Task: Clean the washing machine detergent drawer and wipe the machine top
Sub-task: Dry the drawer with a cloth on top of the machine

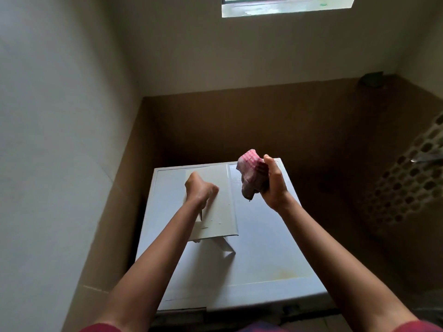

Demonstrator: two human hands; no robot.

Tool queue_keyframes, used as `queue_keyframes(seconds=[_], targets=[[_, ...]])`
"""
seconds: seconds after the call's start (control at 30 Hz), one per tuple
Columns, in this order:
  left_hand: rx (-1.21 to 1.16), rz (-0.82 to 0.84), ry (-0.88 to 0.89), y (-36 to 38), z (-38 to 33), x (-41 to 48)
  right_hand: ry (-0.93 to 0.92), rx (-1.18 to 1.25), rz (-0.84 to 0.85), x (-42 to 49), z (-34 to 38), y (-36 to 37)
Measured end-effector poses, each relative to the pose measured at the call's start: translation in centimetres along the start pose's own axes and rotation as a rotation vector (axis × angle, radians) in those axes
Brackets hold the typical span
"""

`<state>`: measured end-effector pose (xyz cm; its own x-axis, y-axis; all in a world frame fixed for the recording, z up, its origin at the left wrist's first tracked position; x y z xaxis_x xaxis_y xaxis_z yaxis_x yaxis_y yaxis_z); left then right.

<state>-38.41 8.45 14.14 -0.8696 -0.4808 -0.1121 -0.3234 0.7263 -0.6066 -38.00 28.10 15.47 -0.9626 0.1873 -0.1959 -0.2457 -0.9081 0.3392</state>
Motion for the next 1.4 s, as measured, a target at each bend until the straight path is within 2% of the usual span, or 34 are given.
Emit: queue_keyframes(seconds=[0.1,0.2,0.27,0.3,0.37,0.43,0.5,0.6,0.67,0.83,1.0,1.1,1.3,1.4], targets=[[-0.055,-0.035,-0.053,-0.2,0.9,0.4,-0.134,-0.301,0.053,-0.5,-0.4,1.6],[-0.082,-0.013,-0.132,0.1,2.1,0.7,-0.389,-0.712,0.307,-1.9,-1.8,3.3],[-0.094,0.024,-0.119,0.2,2.4,0.7,-0.597,-1.011,0.502,-2.8,-3.0,4.2],[-0.097,0.021,-0.102,0.1,2.4,0.7,-0.629,-1.096,0.534,-3.1,-3.4,4.3],[-0.108,0.028,-0.109,0.0,2.6,0.9,-0.608,-1.038,0.425,-3.1,-2.7,4.4],[-0.182,0.131,-0.223,0.6,3.0,0.6,-0.581,-0.853,0.224,-2.2,-1.4,4.2],[-0.266,0.223,-0.344,1.3,3.2,0.2,-0.625,-0.962,0.132,-0.5,-0.9,4.6],[-0.364,0.299,-0.434,1.6,2.8,-0.1,-0.572,-1.379,0.292,1.1,-3.3,6.1],[-0.406,0.335,-0.489,1.7,2.7,-0.2,-0.545,-1.516,0.364,0.7,-5.1,6.6],[-0.44,0.343,-0.561,1.6,2.4,-0.1,-0.644,-1.611,0.361,-1.9,-6.8,6.9],[-0.596,0.303,-0.667,1.8,2.7,0.2,-0.711,-1.609,0.415,-5.7,-7.1,6.5],[-0.607,0.324,-0.692,1.7,2.9,0.3,-0.757,-1.621,0.432,-7.1,-7.5,6.0],[-0.462,0.372,-0.598,1.8,2.4,-0.4,-0.573,-1.606,0.321,-3.3,-6.7,6.6],[-0.457,0.406,-0.602,1.8,2.3,-0.6,-0.536,-1.592,0.285,0.0,-6.2,7.6]])
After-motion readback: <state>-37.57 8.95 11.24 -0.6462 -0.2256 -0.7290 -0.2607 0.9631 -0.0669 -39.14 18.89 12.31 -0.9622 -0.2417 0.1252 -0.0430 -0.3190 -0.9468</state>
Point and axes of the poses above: each hand's wrist, its own x-axis towards the middle knuckle, its own y-axis out of the palm, z = x × y, the point moved 6 cm from there along x, towards the middle knuckle, and after that the axes turned 15 degrees about -z, right-handed, at the moved point
